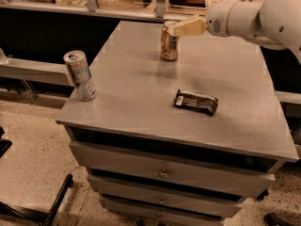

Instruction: Knock orange can over

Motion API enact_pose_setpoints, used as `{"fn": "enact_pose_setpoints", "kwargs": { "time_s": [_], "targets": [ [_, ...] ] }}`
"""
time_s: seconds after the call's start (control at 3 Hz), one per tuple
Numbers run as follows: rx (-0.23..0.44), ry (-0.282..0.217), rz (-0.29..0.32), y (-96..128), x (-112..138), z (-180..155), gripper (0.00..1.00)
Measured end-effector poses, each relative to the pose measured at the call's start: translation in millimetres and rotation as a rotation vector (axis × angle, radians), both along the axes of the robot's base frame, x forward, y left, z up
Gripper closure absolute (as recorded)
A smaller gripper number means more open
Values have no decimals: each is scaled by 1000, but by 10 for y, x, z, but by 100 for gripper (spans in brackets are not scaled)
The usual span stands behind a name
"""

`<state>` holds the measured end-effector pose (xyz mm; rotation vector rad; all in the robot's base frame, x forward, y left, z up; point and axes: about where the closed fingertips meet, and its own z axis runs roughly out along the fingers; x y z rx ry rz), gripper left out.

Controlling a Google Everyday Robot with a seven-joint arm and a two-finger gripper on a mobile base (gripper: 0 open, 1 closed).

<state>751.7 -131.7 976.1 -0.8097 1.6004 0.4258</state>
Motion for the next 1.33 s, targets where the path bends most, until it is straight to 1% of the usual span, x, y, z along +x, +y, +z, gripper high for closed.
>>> {"fn": "enact_pose_setpoints", "kwargs": {
  "time_s": [0.33, 0.67, 1.0, 1.33],
  "targets": [
    [75, -43, 1, 63, 117, -42, 0],
    [114, -57, -13, 178, 269, -249, 0],
    [115, -55, -13, 192, 280, -275, 0],
    [122, -38, -20, 202, 323, -373, 0]
  ]
}}
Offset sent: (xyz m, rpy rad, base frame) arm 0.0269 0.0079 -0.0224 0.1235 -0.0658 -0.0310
